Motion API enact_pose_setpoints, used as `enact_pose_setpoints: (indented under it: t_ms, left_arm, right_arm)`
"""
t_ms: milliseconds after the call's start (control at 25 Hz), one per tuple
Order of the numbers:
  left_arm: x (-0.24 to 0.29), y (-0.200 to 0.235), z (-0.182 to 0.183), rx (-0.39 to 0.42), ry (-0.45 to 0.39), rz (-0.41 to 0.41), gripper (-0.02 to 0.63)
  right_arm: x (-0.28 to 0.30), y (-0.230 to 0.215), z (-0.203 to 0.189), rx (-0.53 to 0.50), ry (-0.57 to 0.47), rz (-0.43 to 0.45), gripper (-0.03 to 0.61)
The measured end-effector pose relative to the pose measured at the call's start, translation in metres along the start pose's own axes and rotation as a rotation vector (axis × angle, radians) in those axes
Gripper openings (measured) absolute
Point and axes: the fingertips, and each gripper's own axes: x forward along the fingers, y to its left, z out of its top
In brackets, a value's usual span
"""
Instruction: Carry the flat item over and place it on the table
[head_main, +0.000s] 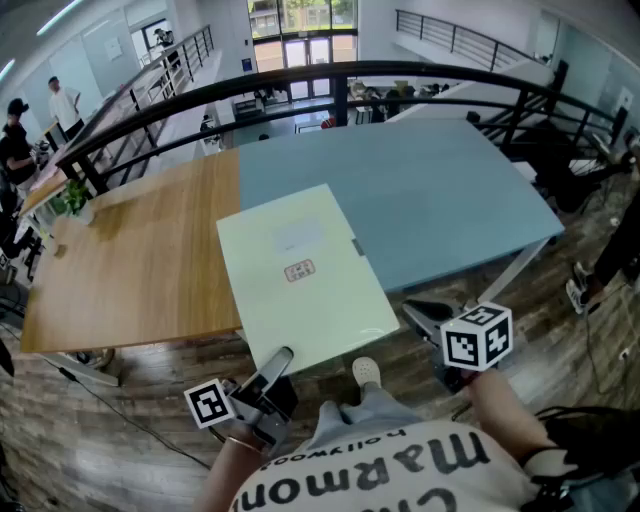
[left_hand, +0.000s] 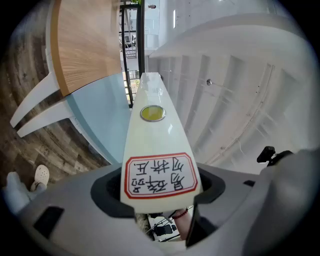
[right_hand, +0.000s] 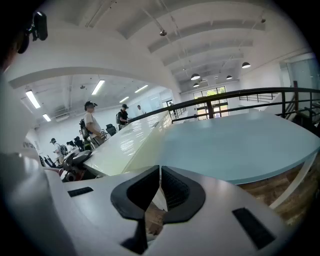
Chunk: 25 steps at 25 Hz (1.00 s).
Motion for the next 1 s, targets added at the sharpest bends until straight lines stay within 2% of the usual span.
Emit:
enact_pose_setpoints:
  t_ms: [360, 640, 840, 1000]
  left_arm:
    - [0.015, 0.008, 0.016, 0.031, -0.029, -0.002, 0.290]
    - [0.041, -0.003, 0.078, 0.035, -0.070, -0.011, 0.290]
    - [0.066, 0.007, 0.109, 0.042, -0.083, -0.001, 0.290]
    - [0.100, 0.012, 0.139, 0.031, -0.095, 0.000, 0.290]
  right_arm:
    - [0.030, -0.018, 0.015, 0.017, -0.035, 0.032, 0.041]
    - [0.073, -0.026, 0.075, 0.045, -0.060, 0.081, 0.043]
    - [0.103, -0.050, 0.095, 0.048, -0.046, 0.086, 0.042]
    - [0.131, -0.074, 0.127, 0.046, -0.032, 0.103, 0.043]
